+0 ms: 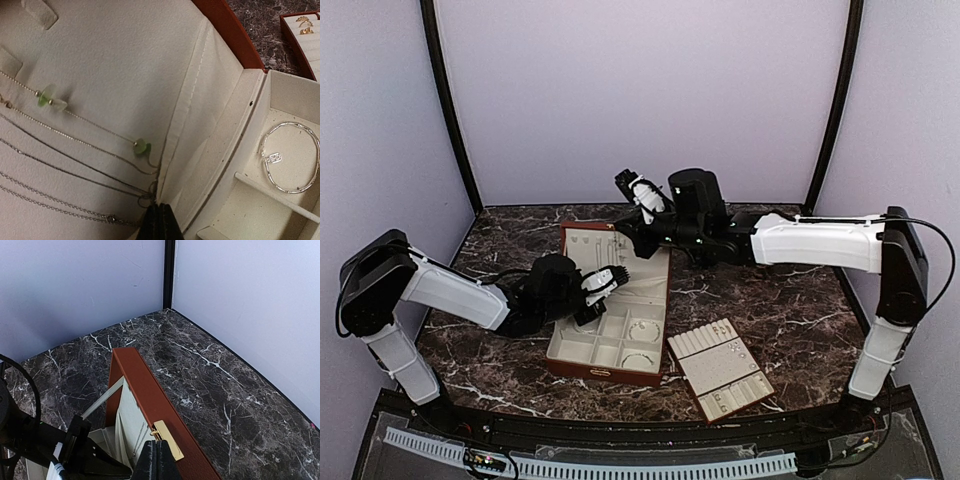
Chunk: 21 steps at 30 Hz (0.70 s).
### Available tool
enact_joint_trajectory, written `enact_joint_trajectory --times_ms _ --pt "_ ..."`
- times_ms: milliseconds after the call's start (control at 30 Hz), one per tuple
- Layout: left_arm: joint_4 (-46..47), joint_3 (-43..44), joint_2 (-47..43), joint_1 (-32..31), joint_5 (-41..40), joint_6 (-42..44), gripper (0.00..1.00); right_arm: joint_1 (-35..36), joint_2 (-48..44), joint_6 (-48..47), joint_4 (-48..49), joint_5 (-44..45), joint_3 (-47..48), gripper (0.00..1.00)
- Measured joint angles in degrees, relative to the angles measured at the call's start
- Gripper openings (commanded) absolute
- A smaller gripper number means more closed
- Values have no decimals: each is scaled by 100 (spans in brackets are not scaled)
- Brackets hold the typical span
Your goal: Organize the mixed jewelry
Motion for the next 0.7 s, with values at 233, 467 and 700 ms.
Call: enact_joint_trajectory --times_ms 233,467,700 --pt "0 -9 -4 -4 -2 -15 0 0 142 -109 197 24 -2 0" --pt "-4 -9 -13 -7 0 -83 0 2 157 -203 546 22 -186 0" --pt "-57 -9 -55 -15 11 -190 0 79 -42 -299 702 63 -496 0"
